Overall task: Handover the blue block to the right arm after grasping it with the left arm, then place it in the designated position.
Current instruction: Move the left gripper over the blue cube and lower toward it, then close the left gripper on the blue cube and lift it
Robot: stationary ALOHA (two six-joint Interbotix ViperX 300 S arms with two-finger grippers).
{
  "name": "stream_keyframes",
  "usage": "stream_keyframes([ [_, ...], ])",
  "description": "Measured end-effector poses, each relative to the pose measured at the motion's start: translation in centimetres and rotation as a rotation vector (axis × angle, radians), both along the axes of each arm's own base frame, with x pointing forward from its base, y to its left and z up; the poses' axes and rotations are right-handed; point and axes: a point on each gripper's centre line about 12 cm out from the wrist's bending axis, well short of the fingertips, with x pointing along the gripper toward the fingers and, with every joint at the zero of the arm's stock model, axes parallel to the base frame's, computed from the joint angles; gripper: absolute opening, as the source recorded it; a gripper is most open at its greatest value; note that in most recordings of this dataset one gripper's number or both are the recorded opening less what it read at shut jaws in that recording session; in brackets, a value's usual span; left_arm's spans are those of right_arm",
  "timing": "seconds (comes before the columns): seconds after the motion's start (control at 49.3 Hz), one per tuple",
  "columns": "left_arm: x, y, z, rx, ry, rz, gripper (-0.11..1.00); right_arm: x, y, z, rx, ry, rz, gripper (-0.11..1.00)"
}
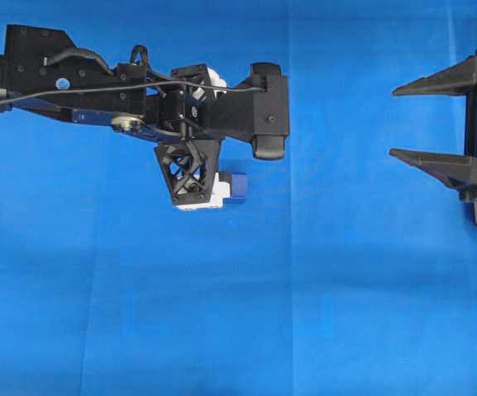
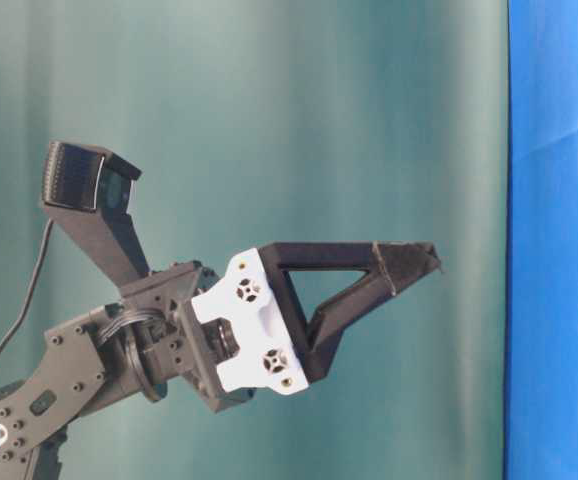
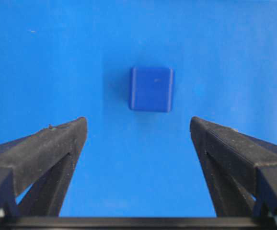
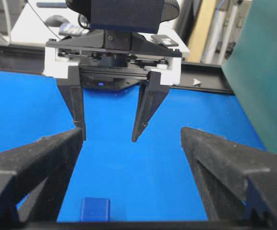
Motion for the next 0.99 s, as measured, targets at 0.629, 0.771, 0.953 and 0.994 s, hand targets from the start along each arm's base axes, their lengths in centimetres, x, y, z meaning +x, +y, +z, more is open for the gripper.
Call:
stream_keyframes([
  [0.629, 0.21, 0.00, 0.12, -0.002, -0.020, 0.004, 0.91, 0.01, -0.03, 0.06, 0.000, -0.002, -0.002, 0.96],
  [0.771, 0.27, 0.07, 0.15, -0.003, -0.026, 0.008, 0.91, 0.00, -0.04, 0.00, 0.001, 0.000, -0.002, 0.96],
  [0.953, 0.27, 0.00, 0.12, -0.004, -0.028, 0.007, 0.91, 0.00, -0.04, 0.02, 0.001, -0.002, -0.002, 0.96],
  [0.994, 0.30, 0.00, 0.17, -0.001, -0.029, 0.002, 0.91, 0.01, -0.04, 0.06, 0.001, -0.002, -0.002, 0.96],
])
